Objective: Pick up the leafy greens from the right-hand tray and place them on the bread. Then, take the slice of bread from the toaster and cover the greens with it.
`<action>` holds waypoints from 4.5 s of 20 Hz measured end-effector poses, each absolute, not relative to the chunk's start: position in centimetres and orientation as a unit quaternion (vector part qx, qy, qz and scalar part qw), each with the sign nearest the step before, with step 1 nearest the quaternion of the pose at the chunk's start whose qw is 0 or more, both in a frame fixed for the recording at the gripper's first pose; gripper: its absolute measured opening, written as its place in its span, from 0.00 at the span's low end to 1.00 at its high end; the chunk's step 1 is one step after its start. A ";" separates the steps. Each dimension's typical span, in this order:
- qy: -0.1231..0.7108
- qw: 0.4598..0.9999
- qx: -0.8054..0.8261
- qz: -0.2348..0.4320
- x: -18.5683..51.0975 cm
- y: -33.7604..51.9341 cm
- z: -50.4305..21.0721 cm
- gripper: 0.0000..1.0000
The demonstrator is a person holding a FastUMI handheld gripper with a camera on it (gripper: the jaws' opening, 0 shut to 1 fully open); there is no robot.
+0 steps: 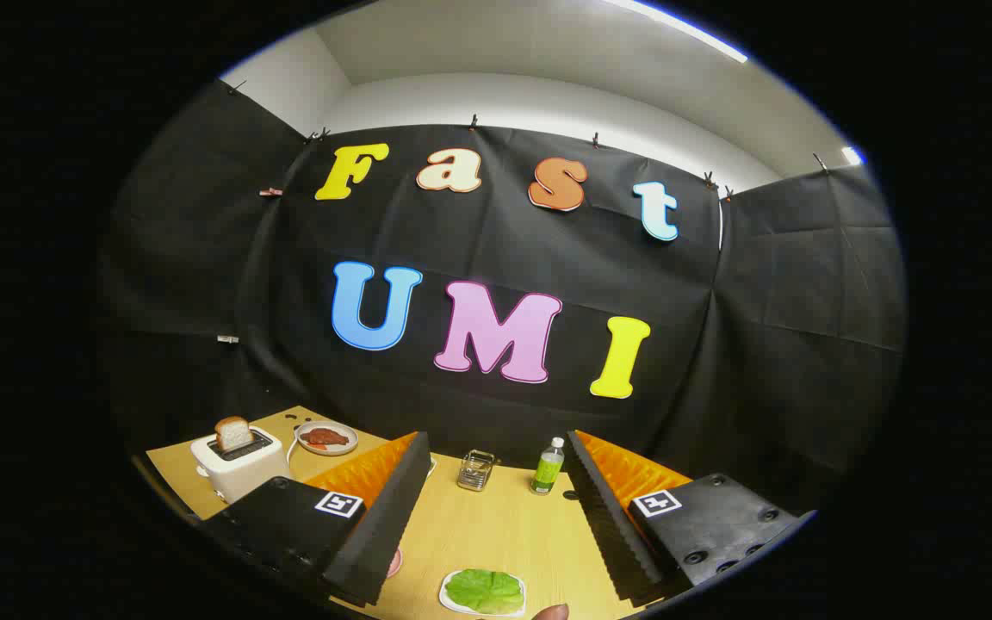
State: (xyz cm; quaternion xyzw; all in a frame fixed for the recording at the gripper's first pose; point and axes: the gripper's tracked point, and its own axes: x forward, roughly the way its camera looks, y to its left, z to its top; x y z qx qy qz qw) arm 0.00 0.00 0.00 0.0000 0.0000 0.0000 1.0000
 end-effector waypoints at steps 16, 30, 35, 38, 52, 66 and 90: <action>0.039 0.999 0.005 -0.026 0.8 -1.0 -2.6 0.97; 0.256 0.962 -0.028 0.092 1.6 -0.2 -21.5 0.93; 0.337 0.931 -0.050 0.129 1.9 0.4 -30.8 0.85; 0.378 0.915 -0.027 0.138 1.9 1.0 -35.4 0.80; 0.491 0.850 -0.004 0.189 3.6 2.2 -45.3 0.66; 0.458 0.868 0.012 0.189 3.3 3.5 -38.5 0.07; 0.454 0.864 0.012 0.217 7.0 24.0 -32.0 0.50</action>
